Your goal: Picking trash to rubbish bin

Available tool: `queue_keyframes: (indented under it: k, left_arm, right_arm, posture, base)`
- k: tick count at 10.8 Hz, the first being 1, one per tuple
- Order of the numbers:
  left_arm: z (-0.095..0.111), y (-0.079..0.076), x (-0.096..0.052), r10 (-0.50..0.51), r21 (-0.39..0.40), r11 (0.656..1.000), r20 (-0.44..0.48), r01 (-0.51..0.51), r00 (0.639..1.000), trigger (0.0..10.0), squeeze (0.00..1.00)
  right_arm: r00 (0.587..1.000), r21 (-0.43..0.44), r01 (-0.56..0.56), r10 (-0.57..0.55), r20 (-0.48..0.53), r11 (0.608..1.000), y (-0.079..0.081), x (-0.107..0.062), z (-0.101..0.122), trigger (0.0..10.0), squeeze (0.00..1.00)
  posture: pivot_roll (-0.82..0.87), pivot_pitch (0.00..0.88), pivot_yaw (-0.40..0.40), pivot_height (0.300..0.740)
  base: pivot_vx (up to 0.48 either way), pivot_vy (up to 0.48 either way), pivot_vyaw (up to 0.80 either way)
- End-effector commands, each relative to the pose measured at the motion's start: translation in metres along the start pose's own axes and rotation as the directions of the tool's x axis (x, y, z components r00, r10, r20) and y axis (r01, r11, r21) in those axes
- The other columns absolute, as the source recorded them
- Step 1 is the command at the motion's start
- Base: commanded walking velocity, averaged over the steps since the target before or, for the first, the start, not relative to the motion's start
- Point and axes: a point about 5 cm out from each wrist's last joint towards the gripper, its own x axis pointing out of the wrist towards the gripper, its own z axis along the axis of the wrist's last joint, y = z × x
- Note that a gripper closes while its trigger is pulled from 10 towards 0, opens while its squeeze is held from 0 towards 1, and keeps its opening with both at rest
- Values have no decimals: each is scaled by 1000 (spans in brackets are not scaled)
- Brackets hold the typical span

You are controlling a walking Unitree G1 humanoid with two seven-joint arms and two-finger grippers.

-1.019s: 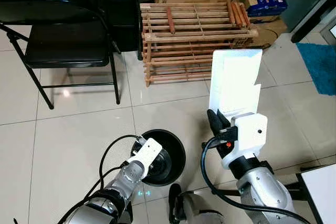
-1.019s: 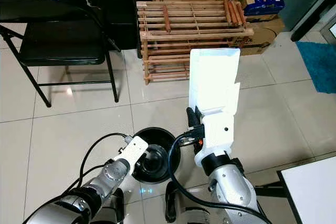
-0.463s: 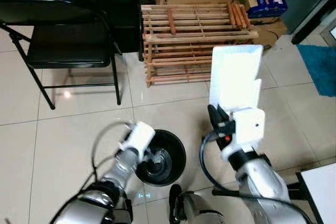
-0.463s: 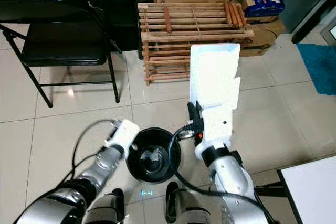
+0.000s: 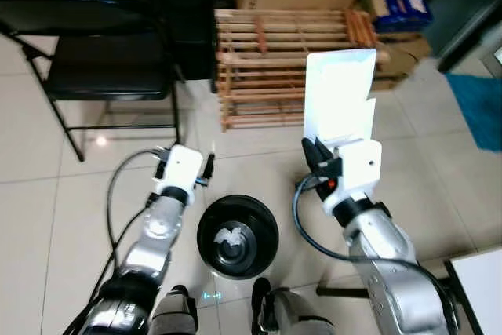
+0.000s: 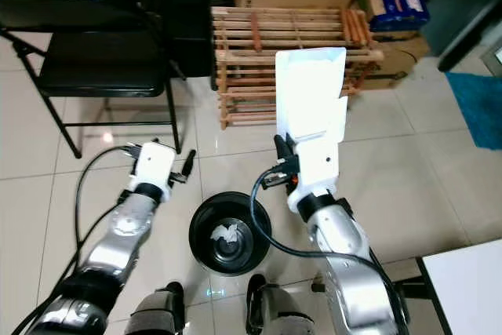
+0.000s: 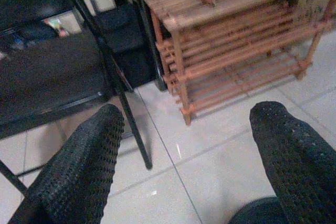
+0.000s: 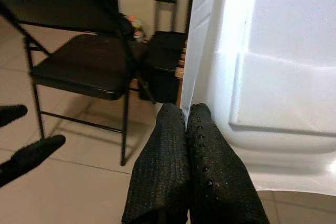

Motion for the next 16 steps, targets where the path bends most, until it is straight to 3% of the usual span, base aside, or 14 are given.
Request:
queue_keyframes:
  k: [1, 4, 7, 11, 13, 16]
  left_arm:
    - [3, -1, -6, -15, -19, 1000, -5, 15, 1000, 10000, 0]
    - [41, 7, -30, -32, -74, 997, 32, 35, 999, 10000, 0]
    - [74, 3, -40, -95, -104, 989, 67, 102, 993, 10000, 0]
    - [87, 10, -51, -79, -113, 990, 31, 82, 996, 10000, 0]
    - [92, 17, -56, -66, -106, 992, 13, 67, 998, 10000, 0]
    - [91, 26, -66, -51, -89, 995, -31, 48, 998, 10000, 0]
  right_arm:
    - [1000, 8, -7, 7, -8, 1000, -3, 0, -5, 10000, 0]
    - [994, 57, -97, 99, -48, 994, 9, 15, -25, 10000, 0]
    - [970, 108, -168, 184, -157, 980, 30, 24, -65, 10000, 0]
    - [881, 134, -301, 330, -341, 944, 54, 22, -120, 10000, 0]
    - [841, 146, -310, 343, -419, 939, 63, 14, -143, 10000, 0]
    - [787, 170, -328, 368, -496, 929, 73, 8, -160, 10000, 0]
  posture:
    - [289, 250, -144, 740]
    - [332, 263, -160, 740]
    - [368, 286, -163, 740]
    - [430, 316, -166, 740]
    - [468, 340, -160, 740]
    - [509, 368, -153, 740]
  base:
    - [0, 0, 0]
    - [0, 0, 0]
    - [0, 0, 0]
    - [0, 0, 0]
    - [0, 0, 0]
    - [0, 0, 0]
